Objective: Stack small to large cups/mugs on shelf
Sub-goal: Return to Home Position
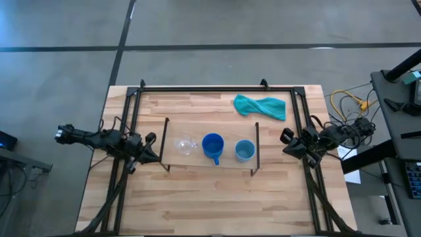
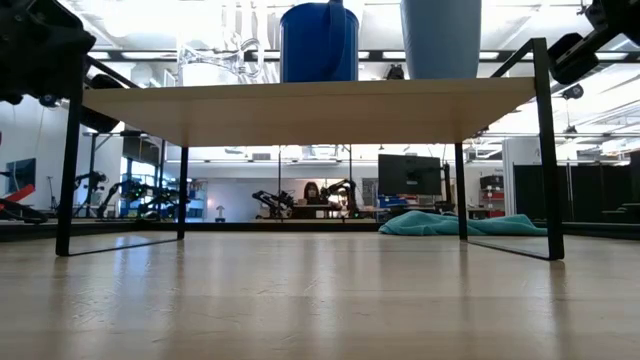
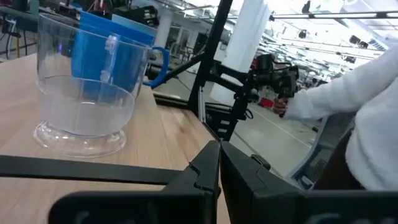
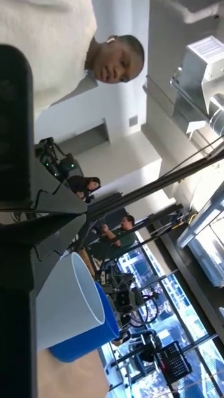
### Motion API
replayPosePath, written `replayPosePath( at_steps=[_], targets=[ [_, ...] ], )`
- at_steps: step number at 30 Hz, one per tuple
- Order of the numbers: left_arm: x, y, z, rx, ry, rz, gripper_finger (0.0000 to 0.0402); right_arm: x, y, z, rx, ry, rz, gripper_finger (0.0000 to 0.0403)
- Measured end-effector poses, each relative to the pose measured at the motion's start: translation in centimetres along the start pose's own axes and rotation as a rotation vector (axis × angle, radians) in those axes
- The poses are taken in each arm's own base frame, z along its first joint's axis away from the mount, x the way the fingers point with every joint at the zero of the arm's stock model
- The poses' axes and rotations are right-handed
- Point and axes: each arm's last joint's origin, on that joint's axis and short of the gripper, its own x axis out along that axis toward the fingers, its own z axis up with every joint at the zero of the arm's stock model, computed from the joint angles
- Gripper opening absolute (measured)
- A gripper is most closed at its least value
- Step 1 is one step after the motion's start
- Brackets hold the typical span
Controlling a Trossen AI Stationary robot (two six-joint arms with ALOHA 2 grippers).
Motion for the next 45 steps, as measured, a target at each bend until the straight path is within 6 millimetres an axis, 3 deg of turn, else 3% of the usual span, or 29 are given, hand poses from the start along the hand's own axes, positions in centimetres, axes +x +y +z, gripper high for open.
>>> replayPosePath(
  at_steps=[13,45],
  targets=[
    [-0.01,-0.02,0.02,-0.076,-0.001,-0.005,0.0000,0.00,0.00,-0.01,-0.011,0.001,0.000,0.0009],
    [0.02,0.00,-0.02,-0.073,0.004,-0.003,0.0000,0.00,0.00,-0.01,-0.011,0.001,0.000,0.0009]
  ],
)
